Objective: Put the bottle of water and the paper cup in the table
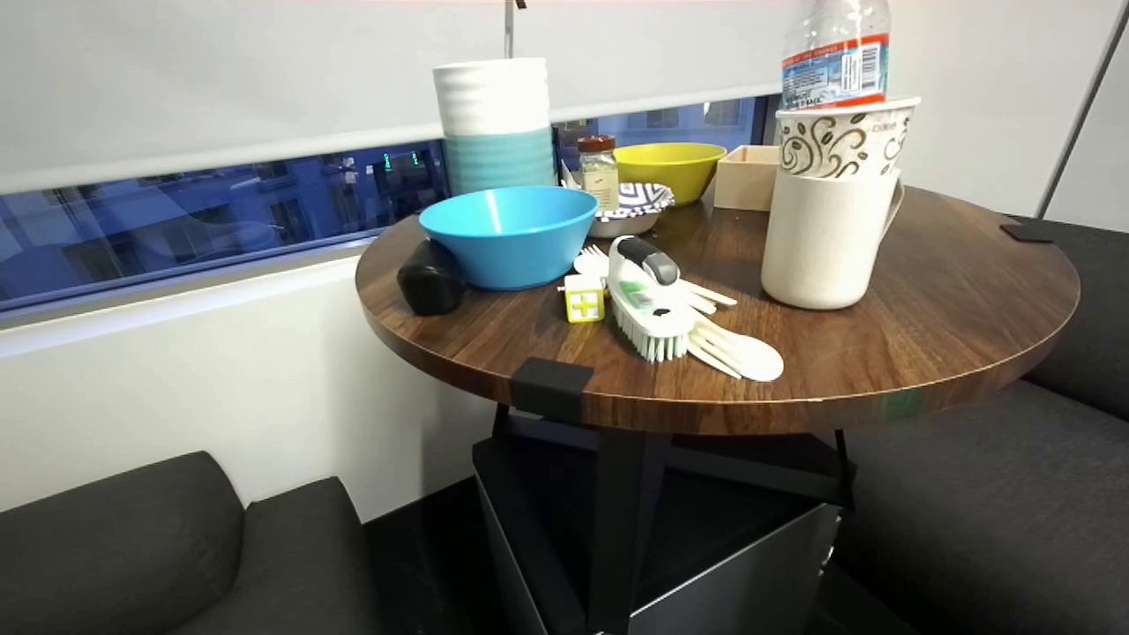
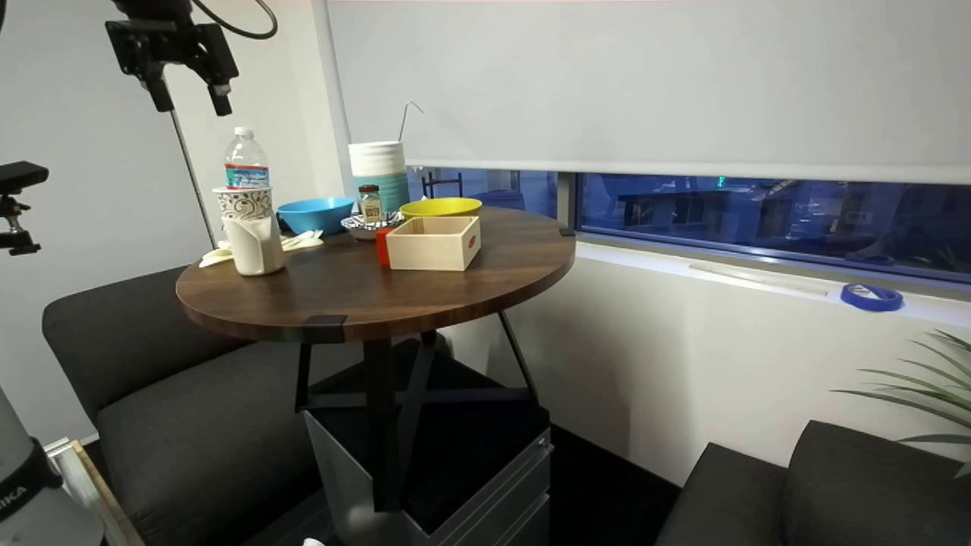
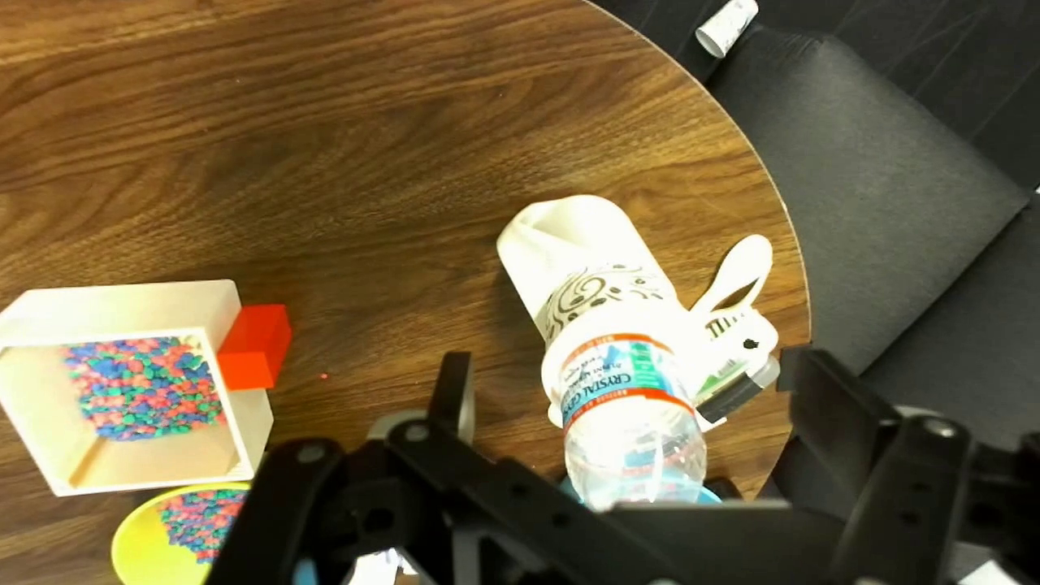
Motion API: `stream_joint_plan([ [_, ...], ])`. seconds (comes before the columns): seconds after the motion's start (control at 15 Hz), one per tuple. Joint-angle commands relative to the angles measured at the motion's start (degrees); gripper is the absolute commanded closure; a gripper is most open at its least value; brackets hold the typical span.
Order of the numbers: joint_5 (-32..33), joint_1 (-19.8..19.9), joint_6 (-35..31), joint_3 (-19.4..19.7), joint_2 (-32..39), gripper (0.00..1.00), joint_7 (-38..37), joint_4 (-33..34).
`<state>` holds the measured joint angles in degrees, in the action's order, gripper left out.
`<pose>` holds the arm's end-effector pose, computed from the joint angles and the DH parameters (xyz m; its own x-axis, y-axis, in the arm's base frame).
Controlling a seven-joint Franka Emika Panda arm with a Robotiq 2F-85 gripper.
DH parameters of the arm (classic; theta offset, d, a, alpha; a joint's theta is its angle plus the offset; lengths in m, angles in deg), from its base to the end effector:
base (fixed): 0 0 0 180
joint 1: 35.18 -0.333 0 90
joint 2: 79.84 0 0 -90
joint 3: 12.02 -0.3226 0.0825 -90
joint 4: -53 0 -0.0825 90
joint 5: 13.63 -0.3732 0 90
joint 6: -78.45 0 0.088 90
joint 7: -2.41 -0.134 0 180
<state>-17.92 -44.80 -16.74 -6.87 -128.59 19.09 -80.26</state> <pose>0.2866 0.0219 0.6100 0.9054 0.3661 0.2152 0.3905 -0.9168 -0.0833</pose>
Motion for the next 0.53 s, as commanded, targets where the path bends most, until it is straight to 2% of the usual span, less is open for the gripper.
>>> stream_joint_plan([
  [0.0,-3.7,-0.1,-4.3,-0.3,-1.3,0.0,0.1,-2.1],
  [0.2,-9.8,-1.5,-11.9,-2.0,-0.2,0.0,-1.5,-3.3],
  [0.47,-11.8,-1.7,-16.9,-4.6,0.6,0.0,-3.0,-5.1],
])
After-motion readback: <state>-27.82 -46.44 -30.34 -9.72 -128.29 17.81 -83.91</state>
